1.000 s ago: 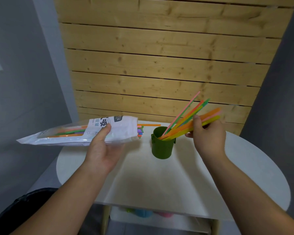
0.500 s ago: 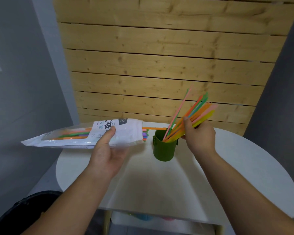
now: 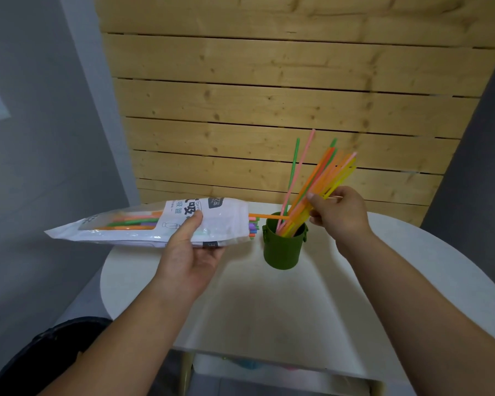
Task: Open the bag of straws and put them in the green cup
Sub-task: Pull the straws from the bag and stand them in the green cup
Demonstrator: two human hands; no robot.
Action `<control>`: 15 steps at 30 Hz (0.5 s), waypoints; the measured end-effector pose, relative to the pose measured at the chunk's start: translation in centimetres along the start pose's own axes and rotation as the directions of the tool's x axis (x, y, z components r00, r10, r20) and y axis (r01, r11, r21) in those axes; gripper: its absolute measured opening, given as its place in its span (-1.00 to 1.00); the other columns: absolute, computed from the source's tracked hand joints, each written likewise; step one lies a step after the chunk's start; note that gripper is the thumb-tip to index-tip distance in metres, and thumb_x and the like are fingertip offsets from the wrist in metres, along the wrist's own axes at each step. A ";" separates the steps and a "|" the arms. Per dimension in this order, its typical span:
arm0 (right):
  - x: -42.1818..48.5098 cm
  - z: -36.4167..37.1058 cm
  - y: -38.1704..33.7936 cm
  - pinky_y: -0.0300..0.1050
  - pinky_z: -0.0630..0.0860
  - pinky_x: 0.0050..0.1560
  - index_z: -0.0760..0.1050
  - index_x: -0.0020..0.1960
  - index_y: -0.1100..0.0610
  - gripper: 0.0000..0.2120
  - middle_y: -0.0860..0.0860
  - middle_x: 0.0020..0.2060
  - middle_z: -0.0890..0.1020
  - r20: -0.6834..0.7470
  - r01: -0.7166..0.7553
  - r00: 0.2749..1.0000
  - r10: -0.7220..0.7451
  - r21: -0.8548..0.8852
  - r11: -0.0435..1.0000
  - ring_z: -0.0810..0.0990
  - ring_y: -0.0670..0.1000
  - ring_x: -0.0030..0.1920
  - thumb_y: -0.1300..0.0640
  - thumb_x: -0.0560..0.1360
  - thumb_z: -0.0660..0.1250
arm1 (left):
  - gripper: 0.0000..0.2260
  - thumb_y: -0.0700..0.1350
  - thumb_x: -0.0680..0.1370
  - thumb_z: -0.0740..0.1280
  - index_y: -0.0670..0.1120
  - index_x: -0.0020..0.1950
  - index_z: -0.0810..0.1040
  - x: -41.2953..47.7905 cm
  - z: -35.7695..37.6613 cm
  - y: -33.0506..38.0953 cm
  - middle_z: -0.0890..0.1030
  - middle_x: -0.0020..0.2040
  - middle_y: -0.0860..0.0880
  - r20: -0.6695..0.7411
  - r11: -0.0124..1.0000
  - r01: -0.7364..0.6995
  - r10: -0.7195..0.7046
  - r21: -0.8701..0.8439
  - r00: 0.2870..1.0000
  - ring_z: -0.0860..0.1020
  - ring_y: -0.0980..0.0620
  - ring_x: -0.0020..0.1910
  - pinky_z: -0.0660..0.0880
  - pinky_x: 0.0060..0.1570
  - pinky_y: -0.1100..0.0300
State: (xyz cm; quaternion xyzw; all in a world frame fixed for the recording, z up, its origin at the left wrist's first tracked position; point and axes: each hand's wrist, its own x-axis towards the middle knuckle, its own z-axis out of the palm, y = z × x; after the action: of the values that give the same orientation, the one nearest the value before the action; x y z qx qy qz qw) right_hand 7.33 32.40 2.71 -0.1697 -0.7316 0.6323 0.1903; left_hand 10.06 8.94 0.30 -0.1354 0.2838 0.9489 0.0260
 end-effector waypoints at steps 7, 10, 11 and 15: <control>-2.3 -0.9 0.1 -0.01 0.62 -0.18 0.34 0.08 0.17 -0.63 0.06 -0.20 0.52 -0.090 -0.132 0.987 0.130 -0.014 0.991 0.62 0.08 -0.26 0.02 0.50 0.46 | -0.73 -0.24 0.55 0.43 -0.06 0.22 0.56 -0.9 0.6 -0.5 0.75 0.05 -0.10 -0.003 1.000 0.023 -0.023 0.022 1.000 0.74 -0.08 -0.01 0.58 0.21 -0.11; -3.9 -1.3 -0.3 -0.05 0.53 -0.28 0.42 -0.17 0.17 -0.64 0.08 -0.27 0.50 -0.016 -0.237 0.971 0.237 -0.025 0.971 0.54 0.08 -0.28 -0.11 0.58 0.29 | -0.75 -0.24 0.55 0.42 -0.05 0.20 0.56 -1.1 0.8 -0.5 0.75 0.07 -0.10 0.004 1.000 0.022 -0.022 0.022 1.000 0.73 -0.09 0.03 0.60 0.18 -0.10; -4.5 -1.2 -0.6 -0.07 0.49 -0.31 0.45 -0.19 0.16 -0.62 0.09 -0.29 0.52 0.041 -0.248 0.968 0.247 0.014 0.969 0.52 0.08 -0.31 -0.14 0.60 0.23 | -0.76 -0.24 0.55 0.42 -0.05 0.20 0.56 -1.2 0.9 -0.5 0.75 0.07 -0.10 0.008 1.000 0.021 -0.021 0.018 1.000 0.72 -0.09 0.05 0.60 0.17 -0.10; -6.9 -0.4 -1.4 -0.08 0.51 -0.31 0.55 -0.04 0.19 -0.63 0.24 -0.19 0.64 0.298 -0.108 0.952 0.067 0.123 0.987 0.56 0.06 -0.31 -0.12 0.61 0.23 | -0.79 -0.24 0.57 0.40 -0.03 0.17 0.56 -1.8 1.3 -0.5 0.75 0.04 -0.10 0.049 1.000 0.006 -0.007 0.021 0.999 0.70 -0.10 0.09 0.60 0.17 -0.08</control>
State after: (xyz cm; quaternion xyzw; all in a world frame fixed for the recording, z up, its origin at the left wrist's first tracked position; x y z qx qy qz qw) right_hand 13.48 29.16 3.65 -0.0929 -0.6980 0.7073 0.0629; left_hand 11.54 10.15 1.58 -0.1125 0.2926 0.9488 0.0375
